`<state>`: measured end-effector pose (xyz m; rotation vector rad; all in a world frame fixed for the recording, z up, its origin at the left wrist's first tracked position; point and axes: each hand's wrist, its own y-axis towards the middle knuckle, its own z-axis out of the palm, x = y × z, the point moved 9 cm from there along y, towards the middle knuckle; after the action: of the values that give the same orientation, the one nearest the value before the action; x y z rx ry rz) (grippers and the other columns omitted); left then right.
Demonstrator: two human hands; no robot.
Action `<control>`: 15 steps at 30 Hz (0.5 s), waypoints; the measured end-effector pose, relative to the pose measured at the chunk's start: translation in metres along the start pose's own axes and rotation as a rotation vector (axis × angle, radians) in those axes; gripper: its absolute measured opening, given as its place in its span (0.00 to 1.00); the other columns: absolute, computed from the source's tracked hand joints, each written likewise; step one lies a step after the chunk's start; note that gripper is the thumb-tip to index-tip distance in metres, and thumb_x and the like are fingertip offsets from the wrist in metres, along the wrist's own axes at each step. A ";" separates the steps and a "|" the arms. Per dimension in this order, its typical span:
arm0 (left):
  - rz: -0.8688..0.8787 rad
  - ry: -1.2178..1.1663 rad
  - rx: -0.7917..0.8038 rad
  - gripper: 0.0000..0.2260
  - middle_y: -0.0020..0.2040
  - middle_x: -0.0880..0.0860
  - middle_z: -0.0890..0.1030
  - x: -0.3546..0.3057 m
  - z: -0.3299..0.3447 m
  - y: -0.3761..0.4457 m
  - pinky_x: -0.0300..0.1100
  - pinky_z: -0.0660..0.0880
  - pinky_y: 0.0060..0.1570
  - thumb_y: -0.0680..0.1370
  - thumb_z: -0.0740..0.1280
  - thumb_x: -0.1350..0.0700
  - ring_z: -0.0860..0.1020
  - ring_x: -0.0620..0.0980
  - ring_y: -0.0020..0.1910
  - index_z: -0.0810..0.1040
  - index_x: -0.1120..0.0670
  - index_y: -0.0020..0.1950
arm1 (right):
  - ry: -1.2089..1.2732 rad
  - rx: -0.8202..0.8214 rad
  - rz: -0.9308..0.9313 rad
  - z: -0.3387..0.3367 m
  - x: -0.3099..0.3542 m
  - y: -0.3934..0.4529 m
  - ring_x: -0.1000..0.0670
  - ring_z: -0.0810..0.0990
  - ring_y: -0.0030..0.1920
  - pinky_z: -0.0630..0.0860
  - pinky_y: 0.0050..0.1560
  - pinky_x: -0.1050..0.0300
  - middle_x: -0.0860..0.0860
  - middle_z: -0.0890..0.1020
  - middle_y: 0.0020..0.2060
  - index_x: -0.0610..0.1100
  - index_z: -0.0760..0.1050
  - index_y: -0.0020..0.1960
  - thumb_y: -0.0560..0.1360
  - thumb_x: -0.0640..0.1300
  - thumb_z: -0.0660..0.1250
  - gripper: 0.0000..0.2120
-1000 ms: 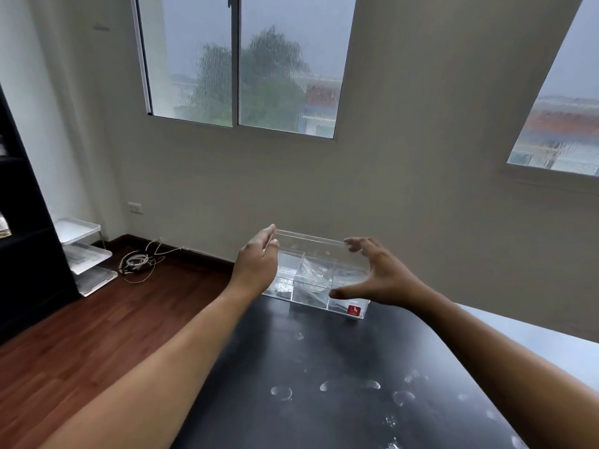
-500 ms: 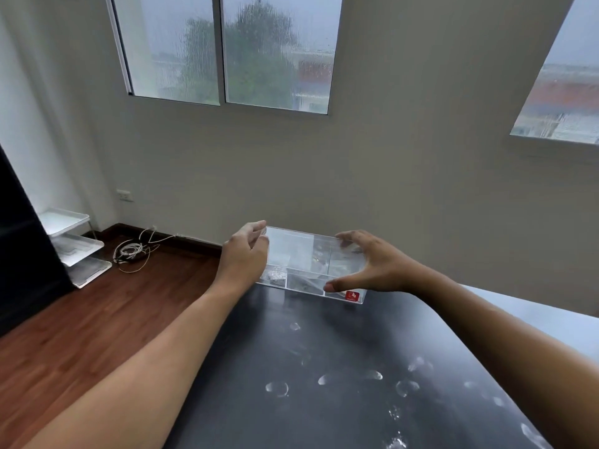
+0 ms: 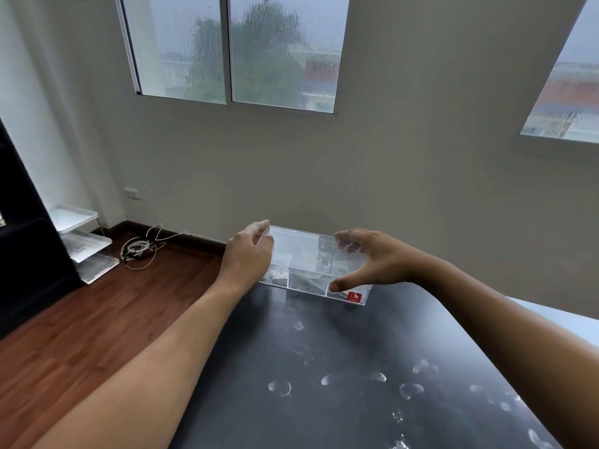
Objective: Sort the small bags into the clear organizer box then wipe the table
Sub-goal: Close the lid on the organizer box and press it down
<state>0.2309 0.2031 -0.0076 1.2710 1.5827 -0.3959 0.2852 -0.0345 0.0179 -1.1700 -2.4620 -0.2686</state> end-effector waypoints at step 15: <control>0.255 0.255 0.007 0.15 0.68 0.54 0.79 -0.020 0.005 -0.007 0.40 0.63 0.72 0.81 0.64 0.54 0.72 0.48 0.71 0.81 0.54 0.65 | -0.039 0.054 0.021 0.004 0.007 -0.003 0.59 0.68 0.71 0.61 0.73 0.59 0.62 0.70 0.71 0.56 0.62 0.79 0.59 0.74 0.76 0.54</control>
<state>0.2262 0.1859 0.0051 1.5552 1.6013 -0.0807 0.2777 -0.0304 0.0171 -1.1886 -2.4728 -0.1743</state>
